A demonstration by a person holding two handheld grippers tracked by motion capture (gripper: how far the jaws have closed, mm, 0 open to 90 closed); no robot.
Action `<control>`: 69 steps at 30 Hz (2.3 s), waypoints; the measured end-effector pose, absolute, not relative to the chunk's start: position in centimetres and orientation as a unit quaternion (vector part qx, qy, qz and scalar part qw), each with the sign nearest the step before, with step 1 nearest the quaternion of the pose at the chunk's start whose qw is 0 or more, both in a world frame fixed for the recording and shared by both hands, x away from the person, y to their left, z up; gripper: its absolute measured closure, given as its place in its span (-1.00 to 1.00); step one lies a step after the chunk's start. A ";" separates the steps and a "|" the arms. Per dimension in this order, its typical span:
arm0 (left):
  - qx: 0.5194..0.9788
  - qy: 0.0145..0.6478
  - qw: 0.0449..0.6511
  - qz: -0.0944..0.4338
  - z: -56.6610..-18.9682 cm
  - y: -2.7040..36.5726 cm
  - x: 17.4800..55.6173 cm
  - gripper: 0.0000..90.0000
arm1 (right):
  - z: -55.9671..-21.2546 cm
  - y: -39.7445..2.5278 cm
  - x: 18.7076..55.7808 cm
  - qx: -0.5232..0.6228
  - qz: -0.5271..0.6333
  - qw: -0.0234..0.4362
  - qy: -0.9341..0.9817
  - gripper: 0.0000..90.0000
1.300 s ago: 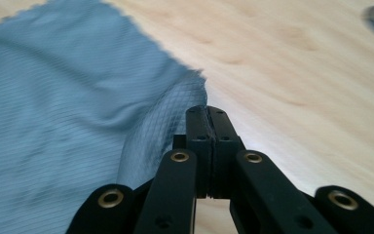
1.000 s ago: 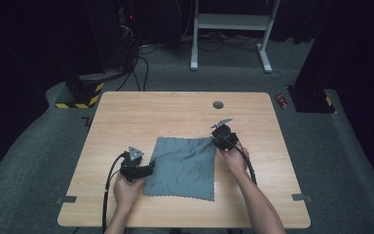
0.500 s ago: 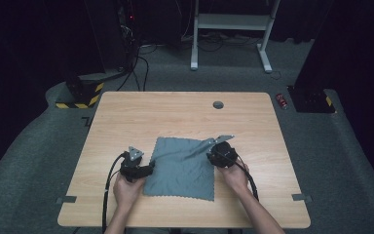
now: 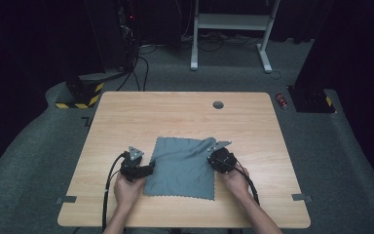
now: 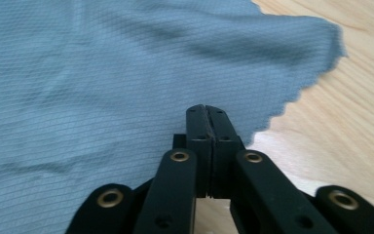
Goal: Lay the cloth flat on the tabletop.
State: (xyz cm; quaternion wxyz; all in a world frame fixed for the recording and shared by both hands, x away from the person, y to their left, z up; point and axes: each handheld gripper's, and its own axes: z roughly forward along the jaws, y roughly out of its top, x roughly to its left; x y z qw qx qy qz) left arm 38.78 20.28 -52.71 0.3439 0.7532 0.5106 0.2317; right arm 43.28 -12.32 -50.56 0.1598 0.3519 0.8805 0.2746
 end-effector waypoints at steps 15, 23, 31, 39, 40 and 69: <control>0.755 0.505 0.364 0.207 -51.3 19.6 40.0 -0.10 | -50.1 -13.4 42.9 0.372 0.304 0.157 0.863 0.74; 0.755 0.513 0.354 0.204 -51.2 18.8 42.8 0.04 | -50.5 -12.8 40.2 0.355 0.330 0.139 0.864 0.51; 0.781 0.493 0.315 0.220 -51.7 17.0 44.9 0.40 | -51.0 -12.4 39.4 0.326 0.316 0.138 0.880 0.63; 0.778 0.501 0.300 0.231 -51.6 16.7 46.4 0.81 | -50.9 -12.9 40.7 0.309 0.298 0.155 0.890 0.96; 0.777 0.503 0.298 0.233 -51.6 16.7 46.6 0.83 | -50.8 -13.0 41.0 0.308 0.294 0.159 0.891 0.99; 0.765 0.515 0.289 0.255 -51.6 17.6 47.8 0.23 | -50.9 -13.6 39.0 0.320 0.310 0.143 0.884 0.53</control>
